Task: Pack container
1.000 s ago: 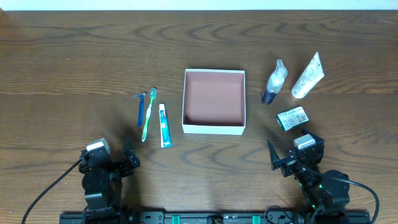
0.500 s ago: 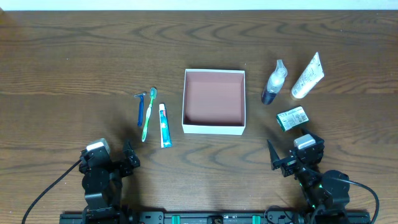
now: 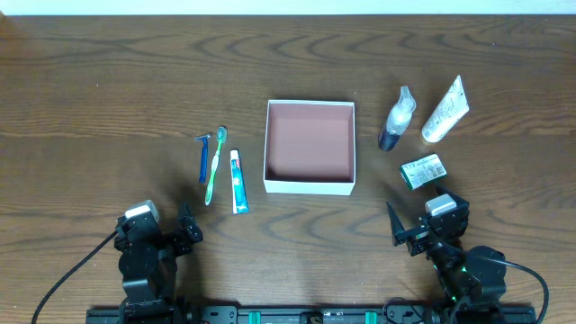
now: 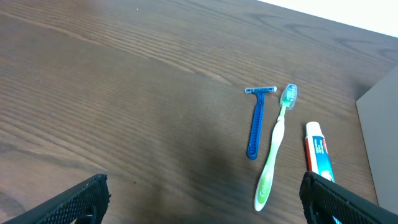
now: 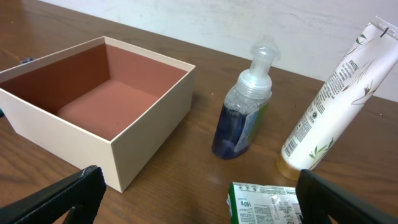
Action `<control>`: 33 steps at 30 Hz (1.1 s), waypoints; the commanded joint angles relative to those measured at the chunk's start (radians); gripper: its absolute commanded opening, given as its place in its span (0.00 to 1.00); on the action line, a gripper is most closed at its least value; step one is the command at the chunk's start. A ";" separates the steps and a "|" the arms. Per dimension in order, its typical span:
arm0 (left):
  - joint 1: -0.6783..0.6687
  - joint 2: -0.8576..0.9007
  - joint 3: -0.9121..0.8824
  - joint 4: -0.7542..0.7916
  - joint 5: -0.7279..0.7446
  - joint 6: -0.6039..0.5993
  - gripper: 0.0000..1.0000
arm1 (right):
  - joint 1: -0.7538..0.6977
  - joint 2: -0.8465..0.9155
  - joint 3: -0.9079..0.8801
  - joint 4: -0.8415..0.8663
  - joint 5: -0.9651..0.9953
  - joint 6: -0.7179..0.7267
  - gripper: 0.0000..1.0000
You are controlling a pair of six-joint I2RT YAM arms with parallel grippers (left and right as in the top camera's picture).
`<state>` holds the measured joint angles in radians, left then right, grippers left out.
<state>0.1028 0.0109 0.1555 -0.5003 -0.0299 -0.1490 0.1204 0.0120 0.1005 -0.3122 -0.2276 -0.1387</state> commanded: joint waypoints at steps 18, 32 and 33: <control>-0.002 -0.007 -0.017 0.001 -0.011 0.020 0.98 | 0.002 0.007 0.018 0.040 -0.165 0.422 0.99; -0.002 -0.007 -0.017 0.001 -0.011 0.020 0.98 | 0.002 0.700 0.700 -0.290 -0.037 0.369 0.99; -0.002 -0.007 -0.017 0.001 -0.011 0.021 0.98 | 0.002 0.767 0.772 -0.337 -0.032 0.365 0.99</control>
<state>0.1028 0.0109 0.1551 -0.4988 -0.0307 -0.1490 0.1204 0.6476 0.7296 -0.5911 -0.2932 0.2291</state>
